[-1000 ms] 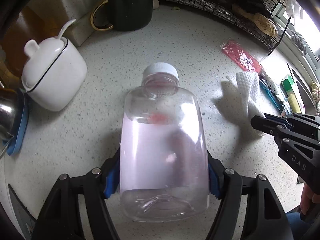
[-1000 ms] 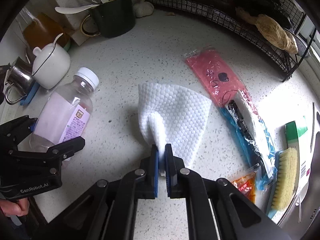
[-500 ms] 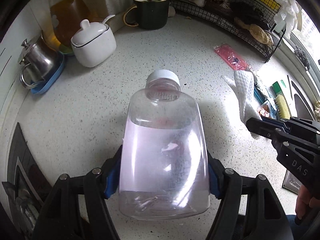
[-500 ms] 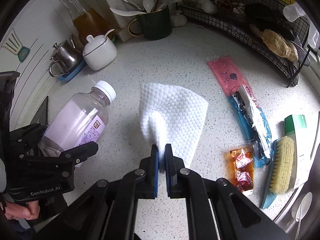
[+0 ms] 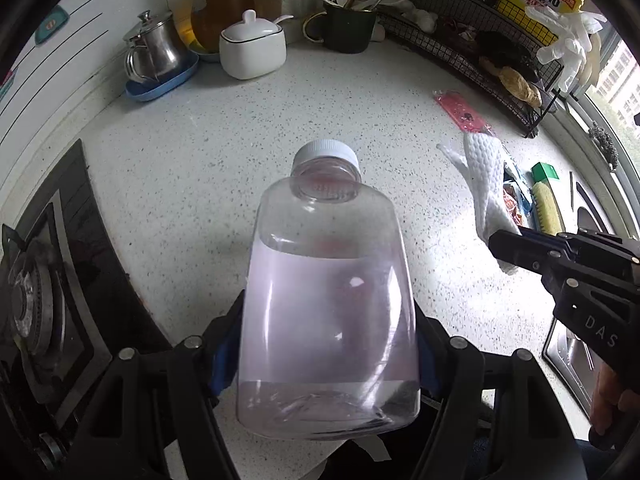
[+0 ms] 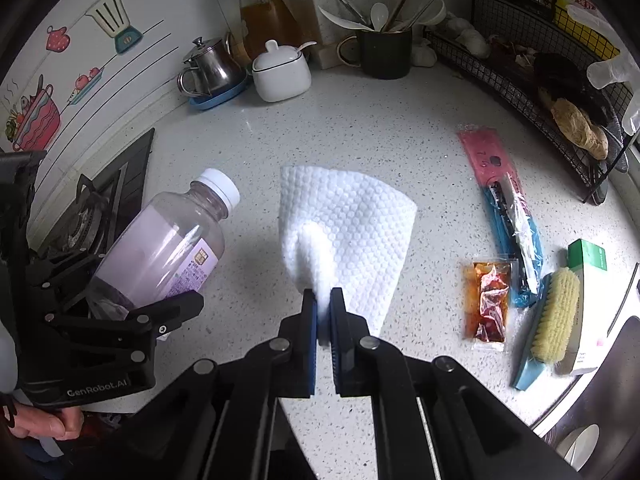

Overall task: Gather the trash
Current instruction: 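Carry the bottle and wipe down and drop them into the red bin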

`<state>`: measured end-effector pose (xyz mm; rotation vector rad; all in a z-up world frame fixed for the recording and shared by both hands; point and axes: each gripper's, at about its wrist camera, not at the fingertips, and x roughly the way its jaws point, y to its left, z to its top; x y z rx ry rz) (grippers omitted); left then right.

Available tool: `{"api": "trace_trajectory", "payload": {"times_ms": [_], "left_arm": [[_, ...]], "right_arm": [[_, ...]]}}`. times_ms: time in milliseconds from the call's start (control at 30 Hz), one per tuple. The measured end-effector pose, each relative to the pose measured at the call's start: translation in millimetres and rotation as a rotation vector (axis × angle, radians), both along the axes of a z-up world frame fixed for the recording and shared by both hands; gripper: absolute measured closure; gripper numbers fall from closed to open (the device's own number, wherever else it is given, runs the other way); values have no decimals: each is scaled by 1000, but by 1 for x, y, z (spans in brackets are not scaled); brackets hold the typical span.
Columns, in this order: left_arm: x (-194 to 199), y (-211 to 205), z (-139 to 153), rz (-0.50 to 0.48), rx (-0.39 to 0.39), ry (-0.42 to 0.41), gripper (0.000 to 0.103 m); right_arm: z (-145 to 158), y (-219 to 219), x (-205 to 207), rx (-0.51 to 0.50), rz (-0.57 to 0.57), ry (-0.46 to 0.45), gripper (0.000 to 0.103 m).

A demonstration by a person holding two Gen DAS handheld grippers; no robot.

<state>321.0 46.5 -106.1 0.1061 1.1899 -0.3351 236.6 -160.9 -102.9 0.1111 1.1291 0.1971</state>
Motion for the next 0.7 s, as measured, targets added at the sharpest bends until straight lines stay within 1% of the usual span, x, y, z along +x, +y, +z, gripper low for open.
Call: {"api": "trace_trajectory", "payload": {"times_ms": [167,400,500,600,700], "left_arm": [[-41,26,3,-1,-8,-12,35],[-111,58,10,-37,-11,-43,35],[-136,69,7,-44,-25,-37,35],[-158,78,3,-53,-43,-23,35],[-177,85,-4,-61,-43,-9,35]], "right_arm": [[1,25,-36,3,5,2,98],[8,61,-98,-4,-12,-18,98],[7,74,-126,-1,-30,-18,98],[7,84,-143,-2,-41,-7,98],[4,91,-156,-18,-39,5,98]]}}
